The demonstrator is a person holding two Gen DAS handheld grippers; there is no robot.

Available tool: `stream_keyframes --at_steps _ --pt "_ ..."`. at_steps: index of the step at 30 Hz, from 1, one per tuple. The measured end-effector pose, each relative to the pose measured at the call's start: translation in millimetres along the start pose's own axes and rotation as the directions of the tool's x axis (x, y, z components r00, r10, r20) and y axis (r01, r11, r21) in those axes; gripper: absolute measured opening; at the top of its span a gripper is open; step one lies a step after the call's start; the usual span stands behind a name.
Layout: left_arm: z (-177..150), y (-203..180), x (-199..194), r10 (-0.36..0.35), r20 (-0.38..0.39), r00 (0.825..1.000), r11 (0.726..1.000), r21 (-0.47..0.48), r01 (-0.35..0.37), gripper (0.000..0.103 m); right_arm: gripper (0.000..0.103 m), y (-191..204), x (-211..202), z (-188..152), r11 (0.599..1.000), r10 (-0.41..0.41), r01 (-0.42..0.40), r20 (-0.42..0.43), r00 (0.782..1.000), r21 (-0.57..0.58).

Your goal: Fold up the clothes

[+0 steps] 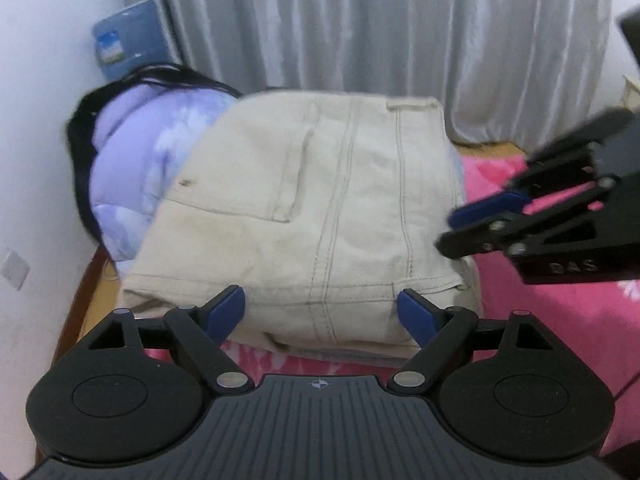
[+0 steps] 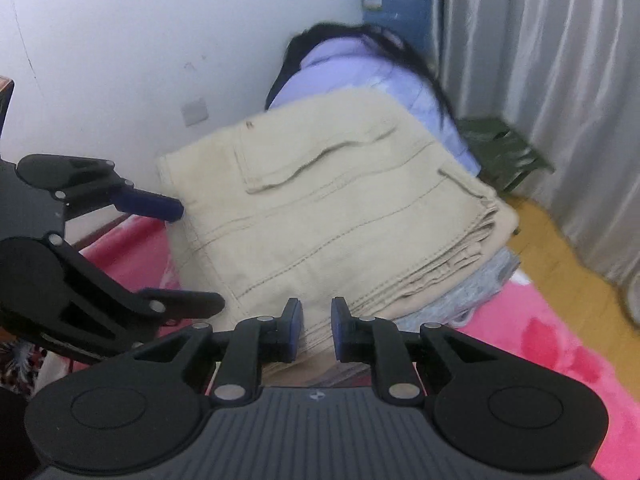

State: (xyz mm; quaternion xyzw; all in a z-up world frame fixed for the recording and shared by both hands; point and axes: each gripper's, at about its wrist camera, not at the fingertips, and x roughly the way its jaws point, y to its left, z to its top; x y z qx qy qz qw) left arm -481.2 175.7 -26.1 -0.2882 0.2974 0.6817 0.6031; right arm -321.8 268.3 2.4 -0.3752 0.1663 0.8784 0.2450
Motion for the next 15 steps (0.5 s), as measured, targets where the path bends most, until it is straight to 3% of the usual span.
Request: stream_keyframes --at_steps 2,6,10,13,15 --pt "1 7 -20 -0.007 0.003 1.0 0.997 -0.073 0.007 0.085 0.018 7 4 -4 1.0 -0.021 0.021 -0.023 1.0 0.008" --pt "-4 12 -50 0.023 -0.041 0.999 0.98 -0.195 -0.03 0.092 0.029 16 -34 -26 0.985 -0.108 0.114 -0.053 0.993 0.13" --pt "-7 10 -78 0.074 -0.007 0.997 0.953 -0.293 -0.073 0.103 0.035 34 -46 -40 0.965 -0.146 0.161 -0.085 0.986 0.207" --pt "-7 9 -98 0.114 0.006 0.993 0.931 -0.351 -0.105 0.103 0.045 46 -53 -40 0.951 -0.175 0.187 -0.073 0.982 0.247" --pt "-8 9 -107 0.142 -0.006 0.99 0.921 -0.366 -0.134 0.103 0.06 54 -56 -36 0.939 -0.202 0.212 -0.067 0.977 0.27"
